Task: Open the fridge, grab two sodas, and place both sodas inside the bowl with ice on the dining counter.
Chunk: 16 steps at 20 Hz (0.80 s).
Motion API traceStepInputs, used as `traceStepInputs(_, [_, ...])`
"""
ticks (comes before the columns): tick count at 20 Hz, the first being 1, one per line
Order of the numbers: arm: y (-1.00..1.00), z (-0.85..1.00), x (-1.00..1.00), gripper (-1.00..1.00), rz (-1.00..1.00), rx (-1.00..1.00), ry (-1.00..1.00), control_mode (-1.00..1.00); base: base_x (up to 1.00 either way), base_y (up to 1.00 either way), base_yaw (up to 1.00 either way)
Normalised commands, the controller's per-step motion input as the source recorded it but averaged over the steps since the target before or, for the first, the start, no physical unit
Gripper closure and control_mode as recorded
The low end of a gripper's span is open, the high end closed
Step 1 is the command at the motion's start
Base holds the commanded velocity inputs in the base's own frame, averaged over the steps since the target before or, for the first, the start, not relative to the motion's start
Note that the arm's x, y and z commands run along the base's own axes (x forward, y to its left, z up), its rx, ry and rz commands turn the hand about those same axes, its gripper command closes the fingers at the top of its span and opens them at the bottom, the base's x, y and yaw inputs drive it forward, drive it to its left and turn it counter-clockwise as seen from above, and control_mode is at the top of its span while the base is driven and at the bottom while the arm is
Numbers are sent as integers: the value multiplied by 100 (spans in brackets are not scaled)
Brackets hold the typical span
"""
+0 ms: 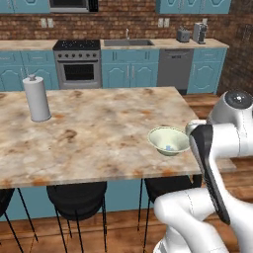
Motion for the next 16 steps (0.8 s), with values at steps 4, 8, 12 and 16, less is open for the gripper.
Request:
traceStepInputs(4, [-2,-14,100,100,7,1,17,-100,0,0,0])
traceStepInputs(8, [0,-14,99,100,10,1,14,-100,0,0,0])
traceStepInputs(12, [0,-21,85,100,9,0,13,-100,0,0,0])
traceStepInputs(16, [0,-31,61,100,3,0,19,-100,0,0,0])
